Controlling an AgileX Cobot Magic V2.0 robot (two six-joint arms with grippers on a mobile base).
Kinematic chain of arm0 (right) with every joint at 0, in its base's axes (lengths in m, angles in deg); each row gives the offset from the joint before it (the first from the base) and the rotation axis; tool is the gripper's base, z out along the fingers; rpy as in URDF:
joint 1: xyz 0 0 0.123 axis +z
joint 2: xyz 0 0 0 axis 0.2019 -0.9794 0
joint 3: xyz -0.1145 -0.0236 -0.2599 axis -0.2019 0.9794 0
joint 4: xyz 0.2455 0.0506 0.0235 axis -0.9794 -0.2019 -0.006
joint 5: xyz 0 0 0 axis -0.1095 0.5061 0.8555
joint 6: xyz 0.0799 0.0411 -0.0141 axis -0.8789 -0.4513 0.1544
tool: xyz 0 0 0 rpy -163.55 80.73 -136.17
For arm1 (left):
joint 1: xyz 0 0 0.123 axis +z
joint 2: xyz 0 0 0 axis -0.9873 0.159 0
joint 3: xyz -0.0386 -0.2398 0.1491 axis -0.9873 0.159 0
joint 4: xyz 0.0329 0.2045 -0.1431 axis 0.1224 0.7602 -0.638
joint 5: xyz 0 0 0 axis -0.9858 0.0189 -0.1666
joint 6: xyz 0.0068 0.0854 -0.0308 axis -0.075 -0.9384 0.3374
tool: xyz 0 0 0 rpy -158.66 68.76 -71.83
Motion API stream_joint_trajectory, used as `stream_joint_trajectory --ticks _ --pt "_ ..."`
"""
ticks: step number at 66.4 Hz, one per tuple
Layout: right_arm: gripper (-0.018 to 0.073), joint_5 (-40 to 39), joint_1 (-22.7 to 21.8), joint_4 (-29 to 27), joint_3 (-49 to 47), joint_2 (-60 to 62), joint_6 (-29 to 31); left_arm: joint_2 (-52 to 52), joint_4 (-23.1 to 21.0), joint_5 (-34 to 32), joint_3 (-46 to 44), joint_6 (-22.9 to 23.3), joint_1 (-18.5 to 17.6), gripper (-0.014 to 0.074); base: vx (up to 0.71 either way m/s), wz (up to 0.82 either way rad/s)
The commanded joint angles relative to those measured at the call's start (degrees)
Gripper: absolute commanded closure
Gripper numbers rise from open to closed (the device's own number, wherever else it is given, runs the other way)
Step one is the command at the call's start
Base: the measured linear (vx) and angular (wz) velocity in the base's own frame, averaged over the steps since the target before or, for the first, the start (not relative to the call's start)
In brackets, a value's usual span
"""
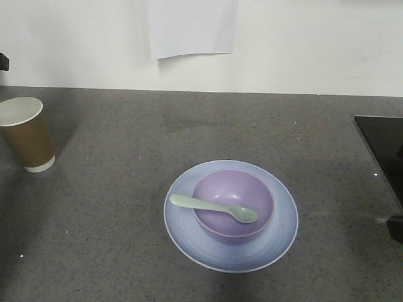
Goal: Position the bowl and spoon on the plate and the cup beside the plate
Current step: 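Move the left gripper over the brown paper cup, then lower the left gripper into the cup and grip its rim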
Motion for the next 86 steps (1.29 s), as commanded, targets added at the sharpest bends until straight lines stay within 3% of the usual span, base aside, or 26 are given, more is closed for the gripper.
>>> stream_joint_trajectory --ticks 1,46,54,66,77,86 --pt "0.0565 -2.75 -0.11 -0.93 -1.35 -0.04 -0.23 -2.43 0.85 -3.44 -1.52 0.13 0.13 0.0279 0.00 0.00" --pt "0.0565 -1.99 -0.11 -1.72 -1.35 -0.04 -0.23 6.32 0.87 -0.38 -1.47 -0.06 0.01 0.0293 0.00 0.00" --pt "0.0565 -1.99 -0.11 -2.75 -1.35 -0.04 -0.23 6.39 0.79 0.14 -1.47 -1.58 -0.07 0.0379 0.00 0.00" --pt "0.0565 -1.99 -0.11 -3.73 -1.35 -0.04 -0.23 6.23 0.08 1.43 -1.47 -1.58 -0.07 0.0606 0.00 0.00" --pt "0.0565 -1.99 -0.11 -3.73 -1.35 -0.04 -0.23 4.18 -6.56 2.20 -1.51 -3.57 -0.14 0.0604 0.00 0.00" --pt "0.0565 -1.87 -0.11 -3.73 -1.35 -0.04 -0.23 0.69 -17.89 5.51 -1.51 -8.38 -0.38 0.0604 0.00 0.00"
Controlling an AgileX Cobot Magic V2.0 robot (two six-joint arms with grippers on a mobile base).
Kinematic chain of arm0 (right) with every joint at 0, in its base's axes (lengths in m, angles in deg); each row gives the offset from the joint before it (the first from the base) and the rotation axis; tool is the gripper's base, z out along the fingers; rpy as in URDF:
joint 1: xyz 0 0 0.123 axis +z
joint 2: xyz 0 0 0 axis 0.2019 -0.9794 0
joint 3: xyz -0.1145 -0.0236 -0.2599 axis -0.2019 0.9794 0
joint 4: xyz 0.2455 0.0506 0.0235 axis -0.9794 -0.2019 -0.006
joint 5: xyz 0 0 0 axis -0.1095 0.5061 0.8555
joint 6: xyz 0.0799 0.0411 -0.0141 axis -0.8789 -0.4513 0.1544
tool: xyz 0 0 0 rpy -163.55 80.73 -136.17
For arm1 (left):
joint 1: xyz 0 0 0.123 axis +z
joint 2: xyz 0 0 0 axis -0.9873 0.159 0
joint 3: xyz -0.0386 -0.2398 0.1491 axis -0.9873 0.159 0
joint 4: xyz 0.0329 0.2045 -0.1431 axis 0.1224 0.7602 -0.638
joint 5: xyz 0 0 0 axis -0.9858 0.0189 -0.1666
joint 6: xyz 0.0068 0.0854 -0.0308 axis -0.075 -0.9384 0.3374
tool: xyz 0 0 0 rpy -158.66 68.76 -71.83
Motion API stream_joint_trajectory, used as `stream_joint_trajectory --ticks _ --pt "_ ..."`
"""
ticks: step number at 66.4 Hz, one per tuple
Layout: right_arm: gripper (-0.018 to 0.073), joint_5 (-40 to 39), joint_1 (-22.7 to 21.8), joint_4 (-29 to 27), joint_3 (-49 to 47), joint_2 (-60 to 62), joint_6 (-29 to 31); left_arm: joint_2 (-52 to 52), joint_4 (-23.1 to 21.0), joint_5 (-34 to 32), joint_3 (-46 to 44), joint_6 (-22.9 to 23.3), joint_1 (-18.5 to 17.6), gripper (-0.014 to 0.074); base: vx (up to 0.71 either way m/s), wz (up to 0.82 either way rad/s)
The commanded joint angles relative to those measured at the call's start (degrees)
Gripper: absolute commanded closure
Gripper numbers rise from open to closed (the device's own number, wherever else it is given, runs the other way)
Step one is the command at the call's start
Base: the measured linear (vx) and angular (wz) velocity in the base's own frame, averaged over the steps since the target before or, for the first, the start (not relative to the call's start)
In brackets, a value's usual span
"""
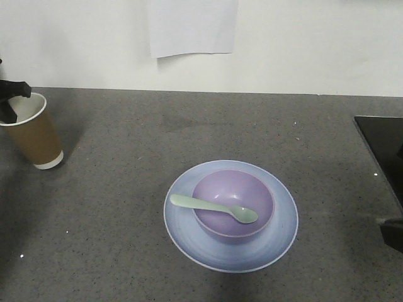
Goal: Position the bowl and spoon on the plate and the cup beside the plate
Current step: 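Lower the left gripper into the cup and grip its rim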
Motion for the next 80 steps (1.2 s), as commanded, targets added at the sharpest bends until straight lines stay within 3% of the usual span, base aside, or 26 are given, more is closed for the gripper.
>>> stream_joint_trajectory --ticks 1,9,25,36,50,80 --pt "0.0565 -2.77 -0.11 -0.99 -1.35 -0.04 -0.23 -6.34 -10.37 1.67 -1.51 -3.99 -0.58 0.0604 0.00 0.00" --pt "0.0565 -2.60 -0.11 -0.99 -1.35 -0.04 -0.23 -10.48 -14.50 4.43 -0.80 -7.53 -4.10 0.0604 0.00 0.00" --pt "0.0565 -0.96 -0.11 -0.99 -1.35 -0.04 -0.23 -17.53 -13.62 4.43 8.13 -9.46 -15.54 0.0604 0.00 0.00" --pt "0.0565 -0.83 -0.11 -0.99 -1.35 -0.04 -0.23 -18.12 -9.77 3.09 14.72 -9.22 -21.21 0.0604 0.00 0.00" --pt "0.0565 -0.81 -0.11 -0.99 -1.35 -0.04 -0.23 -17.98 -8.29 -2.32 20.76 -7.90 -24.15 0.0604 0.00 0.00" --pt "0.0565 -0.76 -0.11 -1.18 -1.35 -0.04 -0.23 -16.47 -6.81 -4.33 23.20 -7.85 -24.07 0.0604 0.00 0.00"
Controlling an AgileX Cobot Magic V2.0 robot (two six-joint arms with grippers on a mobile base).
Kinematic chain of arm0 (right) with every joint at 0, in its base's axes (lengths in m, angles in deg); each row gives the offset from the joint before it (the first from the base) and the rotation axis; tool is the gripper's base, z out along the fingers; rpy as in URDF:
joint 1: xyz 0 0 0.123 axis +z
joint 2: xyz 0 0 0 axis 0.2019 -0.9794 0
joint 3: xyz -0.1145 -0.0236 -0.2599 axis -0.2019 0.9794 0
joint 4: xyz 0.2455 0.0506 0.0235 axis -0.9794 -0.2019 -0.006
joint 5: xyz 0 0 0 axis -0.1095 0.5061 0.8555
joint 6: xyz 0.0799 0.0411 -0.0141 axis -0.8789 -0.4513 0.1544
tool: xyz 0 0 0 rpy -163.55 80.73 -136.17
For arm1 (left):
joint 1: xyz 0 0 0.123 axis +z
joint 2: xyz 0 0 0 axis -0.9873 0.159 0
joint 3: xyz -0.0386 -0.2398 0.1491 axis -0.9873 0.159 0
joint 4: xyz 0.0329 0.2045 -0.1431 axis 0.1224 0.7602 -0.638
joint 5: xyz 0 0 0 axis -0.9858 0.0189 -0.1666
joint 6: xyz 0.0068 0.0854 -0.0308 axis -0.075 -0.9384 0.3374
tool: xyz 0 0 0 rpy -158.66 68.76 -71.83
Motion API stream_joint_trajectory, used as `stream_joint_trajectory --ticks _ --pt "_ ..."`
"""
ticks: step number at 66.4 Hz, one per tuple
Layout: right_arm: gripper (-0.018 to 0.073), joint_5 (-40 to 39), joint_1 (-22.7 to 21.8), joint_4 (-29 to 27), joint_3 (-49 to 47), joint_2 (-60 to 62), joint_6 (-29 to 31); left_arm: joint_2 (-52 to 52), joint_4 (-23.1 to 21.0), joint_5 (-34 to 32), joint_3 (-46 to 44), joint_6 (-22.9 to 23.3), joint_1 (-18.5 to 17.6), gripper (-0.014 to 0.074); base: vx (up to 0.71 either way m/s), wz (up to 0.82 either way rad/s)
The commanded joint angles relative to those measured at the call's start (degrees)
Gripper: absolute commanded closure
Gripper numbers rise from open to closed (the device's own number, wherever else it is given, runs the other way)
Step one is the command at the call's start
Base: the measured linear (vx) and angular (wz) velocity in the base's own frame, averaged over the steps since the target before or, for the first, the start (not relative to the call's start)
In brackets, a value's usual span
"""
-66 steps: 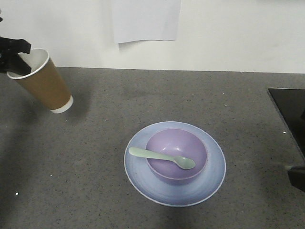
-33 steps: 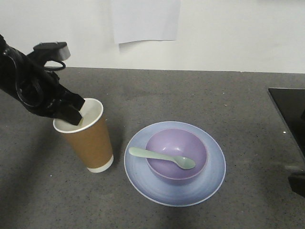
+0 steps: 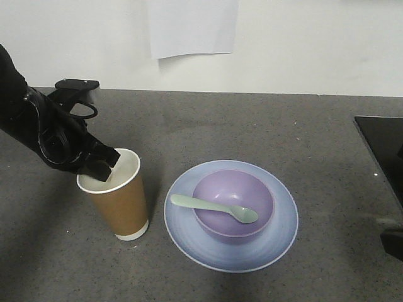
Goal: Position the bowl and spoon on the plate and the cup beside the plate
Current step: 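Lower the left gripper into the cup and grip its rim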
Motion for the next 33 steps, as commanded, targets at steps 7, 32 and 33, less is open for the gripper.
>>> stream_joint_trajectory --ticks 7,32,33 --pt "0.0565 -2.83 -0.11 -0.94 -1.35 -0.04 -0.22 -0.96 -1.84 -1.41 -1.33 0.59 -0.27 0.0604 0.00 0.00" --pt "0.0565 -2.83 -0.11 -0.94 -1.35 -0.04 -0.22 -0.96 -1.84 -1.44 -1.39 0.53 -0.27 0.0580 0.00 0.00" --pt "0.0565 -2.83 -0.11 -0.94 -1.35 -0.04 -0.22 -0.96 -1.84 -1.44 -1.39 0.53 -0.27 0.0576 0.00 0.00"
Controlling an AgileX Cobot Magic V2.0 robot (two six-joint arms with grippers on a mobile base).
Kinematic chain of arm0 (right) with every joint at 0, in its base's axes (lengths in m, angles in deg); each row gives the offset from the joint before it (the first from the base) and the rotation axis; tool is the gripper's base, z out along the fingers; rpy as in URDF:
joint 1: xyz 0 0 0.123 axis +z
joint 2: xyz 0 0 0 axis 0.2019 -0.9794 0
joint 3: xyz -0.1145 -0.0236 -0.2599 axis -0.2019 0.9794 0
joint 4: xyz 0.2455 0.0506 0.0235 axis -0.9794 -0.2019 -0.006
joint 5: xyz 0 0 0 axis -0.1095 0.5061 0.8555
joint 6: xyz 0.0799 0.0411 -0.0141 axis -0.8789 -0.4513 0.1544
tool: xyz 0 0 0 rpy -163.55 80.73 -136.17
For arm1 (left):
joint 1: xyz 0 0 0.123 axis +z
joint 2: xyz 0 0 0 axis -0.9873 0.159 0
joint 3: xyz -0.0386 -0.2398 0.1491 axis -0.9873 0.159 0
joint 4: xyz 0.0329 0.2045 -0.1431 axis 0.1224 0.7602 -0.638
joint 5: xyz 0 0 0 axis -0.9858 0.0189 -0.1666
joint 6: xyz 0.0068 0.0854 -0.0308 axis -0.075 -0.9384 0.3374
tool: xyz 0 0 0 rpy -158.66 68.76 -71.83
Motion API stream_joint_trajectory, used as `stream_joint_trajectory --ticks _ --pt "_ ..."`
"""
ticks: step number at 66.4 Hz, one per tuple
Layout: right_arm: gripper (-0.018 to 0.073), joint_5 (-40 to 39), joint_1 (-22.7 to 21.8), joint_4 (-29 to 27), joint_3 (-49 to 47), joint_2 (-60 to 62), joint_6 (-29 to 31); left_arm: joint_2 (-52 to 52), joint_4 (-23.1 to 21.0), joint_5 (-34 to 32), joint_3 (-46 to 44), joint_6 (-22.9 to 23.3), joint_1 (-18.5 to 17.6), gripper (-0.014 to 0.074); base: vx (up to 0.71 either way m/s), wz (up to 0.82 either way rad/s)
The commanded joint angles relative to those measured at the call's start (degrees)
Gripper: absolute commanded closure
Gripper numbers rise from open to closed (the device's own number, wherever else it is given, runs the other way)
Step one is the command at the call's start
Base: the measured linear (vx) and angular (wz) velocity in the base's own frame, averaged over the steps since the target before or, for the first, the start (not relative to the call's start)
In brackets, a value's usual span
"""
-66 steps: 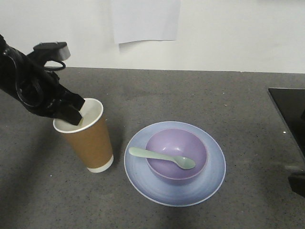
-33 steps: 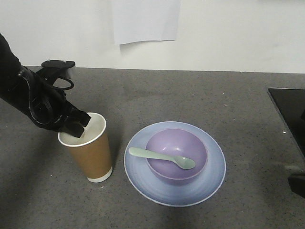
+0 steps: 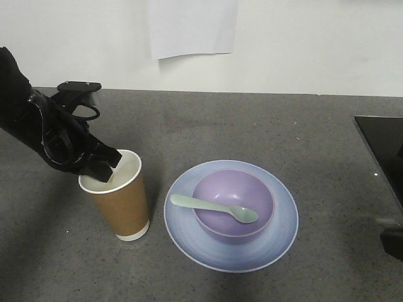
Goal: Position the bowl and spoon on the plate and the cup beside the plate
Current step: 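Lower the left gripper into the cup and grip its rim, then open the left gripper and lift it out of the cup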
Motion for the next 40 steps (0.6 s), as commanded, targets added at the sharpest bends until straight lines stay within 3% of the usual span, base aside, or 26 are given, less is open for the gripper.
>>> stream_joint_trajectory --ticks 1,40 --pt "0.0565 -2.83 -0.11 -0.82 -1.35 -0.04 -0.22 -1.66 -1.73 -1.07 -1.41 0.35 -0.27 0.0571 0.00 0.00" --pt "0.0565 -2.51 -0.11 -0.82 -1.35 -0.04 -0.22 -2.38 -4.85 0.35 -1.59 0.35 -0.27 0.0280 0.00 0.00"
